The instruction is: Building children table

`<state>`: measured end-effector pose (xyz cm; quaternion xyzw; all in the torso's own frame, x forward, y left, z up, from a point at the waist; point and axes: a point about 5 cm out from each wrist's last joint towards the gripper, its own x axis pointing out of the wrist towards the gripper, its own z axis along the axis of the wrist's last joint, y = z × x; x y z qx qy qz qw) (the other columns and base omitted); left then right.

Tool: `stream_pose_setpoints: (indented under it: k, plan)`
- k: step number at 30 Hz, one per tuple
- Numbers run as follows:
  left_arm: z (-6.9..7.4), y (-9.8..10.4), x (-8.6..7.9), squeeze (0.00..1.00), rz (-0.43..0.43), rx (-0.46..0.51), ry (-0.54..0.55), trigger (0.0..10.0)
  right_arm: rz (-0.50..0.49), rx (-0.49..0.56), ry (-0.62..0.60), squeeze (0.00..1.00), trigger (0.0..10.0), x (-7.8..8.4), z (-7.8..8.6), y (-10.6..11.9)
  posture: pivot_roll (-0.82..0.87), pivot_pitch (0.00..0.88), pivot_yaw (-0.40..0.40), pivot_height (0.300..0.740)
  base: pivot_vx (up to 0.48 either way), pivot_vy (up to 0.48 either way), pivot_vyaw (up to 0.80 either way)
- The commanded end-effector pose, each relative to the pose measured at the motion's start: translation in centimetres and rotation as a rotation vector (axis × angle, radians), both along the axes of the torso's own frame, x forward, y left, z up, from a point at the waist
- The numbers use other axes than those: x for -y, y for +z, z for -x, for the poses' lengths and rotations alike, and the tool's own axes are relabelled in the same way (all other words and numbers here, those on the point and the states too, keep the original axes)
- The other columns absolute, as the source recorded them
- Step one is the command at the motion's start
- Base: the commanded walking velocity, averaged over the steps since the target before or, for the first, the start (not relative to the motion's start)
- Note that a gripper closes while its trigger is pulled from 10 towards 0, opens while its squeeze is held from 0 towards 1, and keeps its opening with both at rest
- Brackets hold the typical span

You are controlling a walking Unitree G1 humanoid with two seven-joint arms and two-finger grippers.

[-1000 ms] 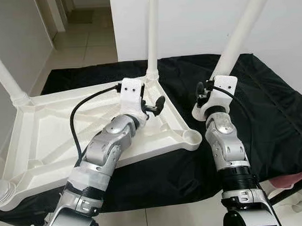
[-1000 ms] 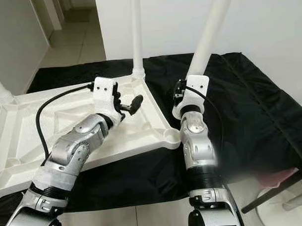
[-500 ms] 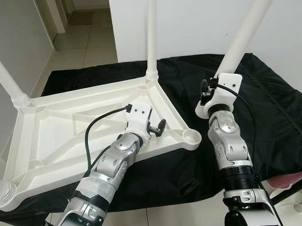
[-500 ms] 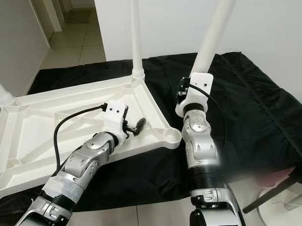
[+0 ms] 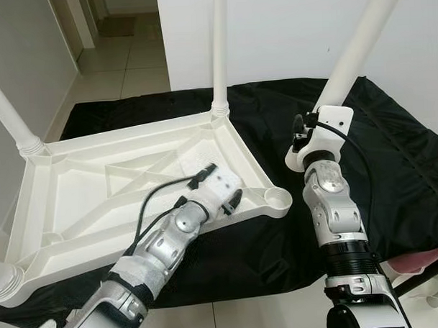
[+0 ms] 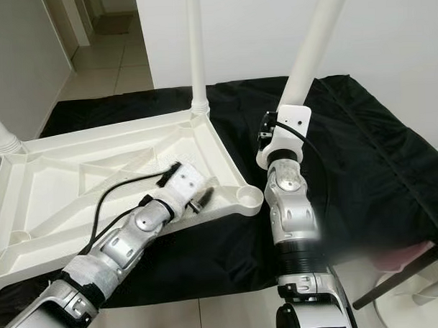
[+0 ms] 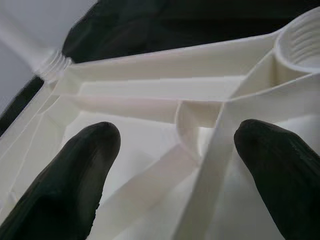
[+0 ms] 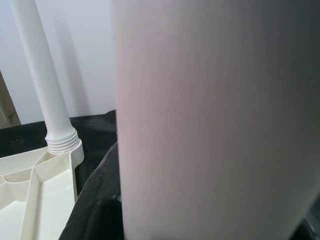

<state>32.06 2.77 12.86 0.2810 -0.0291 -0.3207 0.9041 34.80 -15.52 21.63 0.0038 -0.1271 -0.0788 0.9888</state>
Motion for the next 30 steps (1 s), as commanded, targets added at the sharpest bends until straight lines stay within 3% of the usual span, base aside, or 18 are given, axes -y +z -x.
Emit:
stream_pose_setpoints:
  k: [1, 5, 7, 9, 12, 18, 24, 25, 29, 30]
  plan:
    - [0.2, -0.6, 0.0, 0.00, -0.048, 0.002, -0.039, 10.0, -0.001, 0.013, -0.003, 0.00, 10.0, -0.1, 0.0, 0.4, -0.06, 0.004, 0.032, 0.740, 0.000, 0.000, 0.00]
    - [0.6, -0.7, 0.2, 0.00, -0.072, 0.022, -0.088, 10.0, -0.001, 0.014, -0.003, 0.00, 10.0, 0.0, -0.1, 0.4, -0.06, 0.004, 0.031, 0.740, 0.000, 0.000, 0.00]
    - [1.8, -1.2, 0.5, 0.00, -0.138, 0.058, -0.226, 10.0, -0.001, 0.015, -0.001, 0.00, 10.0, -0.1, -0.1, 0.5, -0.05, 0.002, 0.028, 0.740, 0.000, 0.000, 0.00]
    - [1.8, -1.2, 0.5, 0.00, -0.138, 0.058, -0.226, 10.0, -0.001, 0.015, -0.001, 0.00, 10.0, -0.1, -0.1, 0.5, -0.05, 0.002, 0.028, 0.740, 0.000, 0.000, 0.00]
    - [3.3, -1.7, 0.2, 0.00, -0.192, 0.043, -0.403, 10.0, 0.000, 0.015, 0.009, 0.00, 10.0, -0.4, -0.3, 0.5, -0.05, 0.001, 0.031, 0.740, 0.000, 0.000, 0.00]
    - [3.6, -1.9, -0.7, 0.00, -0.187, -0.019, -0.460, 10.0, -0.001, 0.012, 0.010, 0.00, 10.0, -0.4, -0.3, 0.4, -0.05, 0.000, 0.033, 0.740, 0.000, 0.000, 0.00]
    - [3.3, -1.6, -1.4, 0.00, -0.148, -0.035, -0.443, 10.0, -0.003, 0.010, 0.009, 0.00, 10.0, -0.4, -0.2, 0.3, -0.05, 0.000, 0.040, 0.740, 0.000, 0.000, 0.00]
    - [2.9, 0.1, -1.2, 0.00, 0.005, -0.081, -0.428, 10.0, -0.003, 0.009, 0.006, 0.00, 10.0, -0.4, -0.2, 0.3, -0.05, 0.000, 0.040, 0.740, 0.000, 0.000, 0.00]
    - [2.8, 0.7, -1.2, 0.00, 0.053, -0.094, -0.430, 10.0, -0.003, 0.009, 0.005, 0.00, 10.0, -0.4, -0.2, 0.2, -0.05, 0.000, 0.040, 0.740, 0.000, 0.000, 0.00]
    - [2.6, 1.3, -1.1, 0.00, 0.103, -0.104, -0.428, 10.0, -0.003, 0.009, 0.006, 0.00, 10.0, -0.4, -0.2, 0.3, -0.05, 0.001, 0.040, 0.740, 0.000, 0.000, 0.00]
